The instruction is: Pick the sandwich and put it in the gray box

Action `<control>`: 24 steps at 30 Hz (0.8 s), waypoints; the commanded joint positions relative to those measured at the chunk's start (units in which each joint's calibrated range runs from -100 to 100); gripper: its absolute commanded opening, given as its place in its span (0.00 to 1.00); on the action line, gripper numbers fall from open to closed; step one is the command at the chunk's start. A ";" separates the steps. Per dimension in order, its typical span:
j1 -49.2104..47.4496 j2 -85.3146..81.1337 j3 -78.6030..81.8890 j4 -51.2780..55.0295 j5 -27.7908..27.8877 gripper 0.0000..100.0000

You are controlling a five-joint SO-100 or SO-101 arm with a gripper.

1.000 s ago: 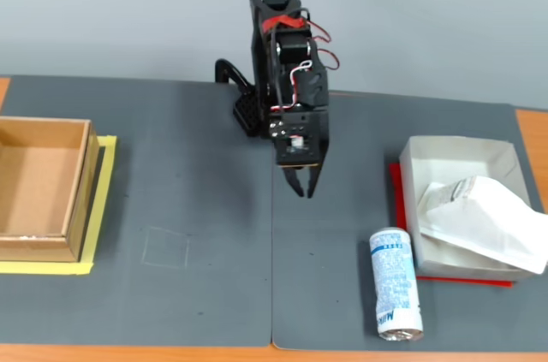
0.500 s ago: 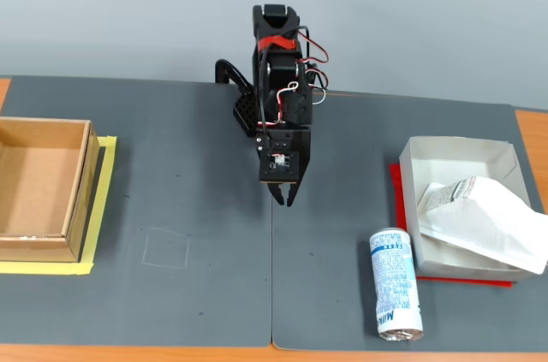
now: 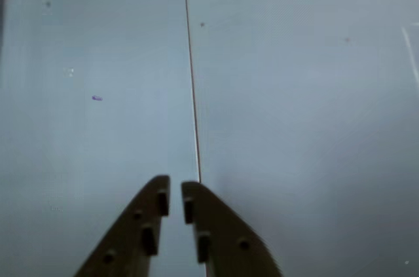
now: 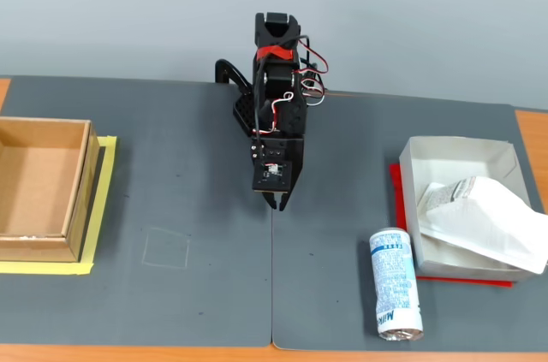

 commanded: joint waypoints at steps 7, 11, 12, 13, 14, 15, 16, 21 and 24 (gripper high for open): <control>-0.02 -3.48 1.43 0.48 -0.40 0.02; -0.02 -3.40 1.43 0.48 -0.45 0.02; 0.13 -3.40 1.43 0.48 -0.45 0.02; 0.21 -3.40 1.43 0.48 -0.51 0.02; 0.28 -3.40 1.43 0.48 -0.51 0.02; 0.43 -3.40 1.43 0.48 -0.51 0.02; 0.43 -3.40 1.43 0.48 -0.51 0.02; 0.43 -3.40 1.43 0.39 -0.51 0.02; 0.35 -3.40 1.43 0.39 -0.51 0.02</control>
